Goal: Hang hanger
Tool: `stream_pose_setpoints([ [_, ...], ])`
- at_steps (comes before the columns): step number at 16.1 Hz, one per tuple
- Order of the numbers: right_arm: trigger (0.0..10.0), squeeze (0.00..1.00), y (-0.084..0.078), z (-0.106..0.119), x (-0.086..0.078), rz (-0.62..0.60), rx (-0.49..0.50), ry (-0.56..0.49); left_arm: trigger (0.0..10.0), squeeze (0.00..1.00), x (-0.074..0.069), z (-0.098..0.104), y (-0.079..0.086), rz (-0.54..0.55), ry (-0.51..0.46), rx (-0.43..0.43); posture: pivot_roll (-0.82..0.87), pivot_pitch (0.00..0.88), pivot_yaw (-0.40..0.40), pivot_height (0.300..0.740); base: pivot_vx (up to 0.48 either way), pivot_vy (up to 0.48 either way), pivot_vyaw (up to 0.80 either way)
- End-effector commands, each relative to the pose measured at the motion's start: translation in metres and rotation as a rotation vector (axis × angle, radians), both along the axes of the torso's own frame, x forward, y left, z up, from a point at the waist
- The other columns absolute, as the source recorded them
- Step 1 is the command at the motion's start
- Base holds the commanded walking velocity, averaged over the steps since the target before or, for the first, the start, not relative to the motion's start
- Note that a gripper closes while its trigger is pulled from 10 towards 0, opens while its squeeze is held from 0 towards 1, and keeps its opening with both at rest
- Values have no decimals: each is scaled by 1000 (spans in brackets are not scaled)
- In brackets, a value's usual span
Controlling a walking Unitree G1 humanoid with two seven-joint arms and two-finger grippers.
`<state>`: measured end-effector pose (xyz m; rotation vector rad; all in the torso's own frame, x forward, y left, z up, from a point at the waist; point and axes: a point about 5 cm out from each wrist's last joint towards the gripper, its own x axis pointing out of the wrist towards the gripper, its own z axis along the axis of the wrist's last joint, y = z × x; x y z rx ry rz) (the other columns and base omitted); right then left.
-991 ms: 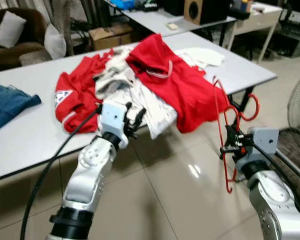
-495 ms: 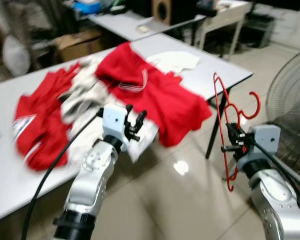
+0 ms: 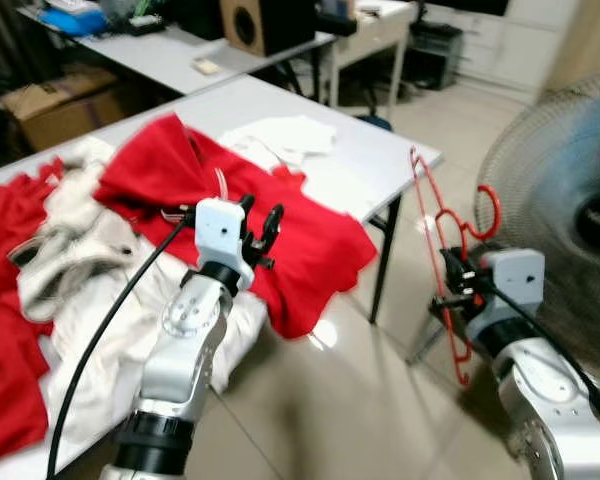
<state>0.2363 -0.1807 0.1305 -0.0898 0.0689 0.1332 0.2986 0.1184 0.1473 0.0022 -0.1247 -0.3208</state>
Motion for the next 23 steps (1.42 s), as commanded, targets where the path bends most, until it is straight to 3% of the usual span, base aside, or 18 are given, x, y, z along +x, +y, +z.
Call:
stream_pose_setpoints([
  [1, 10000, 0, 8, 5, 1, 25, 8, -16, 10000, 0, 2, 0, 12, 53, -5, 12, -229, 0, 28, 740, 435, 0, 438],
  [4, 10000, 0, 9, 8, 3, 52, -8, -35, 10000, 0, 4, 6, 15, 81, -45, 7, -226, 0, 25, 740, 442, 0, 800],
  [6, 10000, 0, 10, 8, 2, 40, 37, -50, 10000, 0, 1, 6, 9, -8, -29, -13, -224, 0, 24, 740, 201, 0, 0],
  [8, 10000, 0, 11, 8, 3, 44, 32, -49, 10000, 0, 2, 3, 7, -32, -21, 20, -224, 0, 23, 740, 0, 0, 0],
  [9, 10000, 0, 11, 8, 3, 44, 31, -51, 10000, 1000, 4, 5, 10, -41, -40, 31, -224, 0, 23, 740, 0, 0, 0],
  [10, 10000, 0, 10, 9, 4, 41, 29, -54, 10000, 1000, 8, 10, 14, -78, -98, 174, -223, 0, 23, 740, 0, 0, 0],
  [11, 10000, 0, 10, 9, 4, 40, 28, -55, 10000, 1000, 8, 10, 14, -89, -107, 215, -223, 0, 23, 740, 0, 0, 0],
  [12, 10000, 0, 8, 9, 4, 33, 27, -58, 10000, 1000, 13, 11, 17, -134, -127, 363, -223, 0, 22, 740, 0, 0, 0],
  [14, 10000, 0, 7, 9, 5, 28, 25, -60, 10000, 1000, 20, 13, 22, -144, -119, 476, -224, 0, 23, 740, 0, 0, 0],
  [15, 10000, 0, 6, 9, 5, 27, 23, -60, 10000, 165, 23, 12, 22, -190, -103, 520, -226, 0, 25, 740, 0, 0, 0],
  [16, 10000, 0, 6, 9, 5, 26, 23, -60, 10000, 0, 24, 12, 23, -215, -95, 542, -226, 0, 25, 740, 0, 0, 0],
  [19, 10000, 0, 4, 9, 4, 19, 19, -59, 10000, 0, 26, 8, 30, -305, -93, 764, -226, 0, 25, 740, 0, 0, 0],
  [23, 10000, 0, -2, 9, 6, -4, 10, -60, 10000, 0, 25, 9, 31, -382, -83, 835, -221, 0, 36, 740, 0, 0, 0],
])
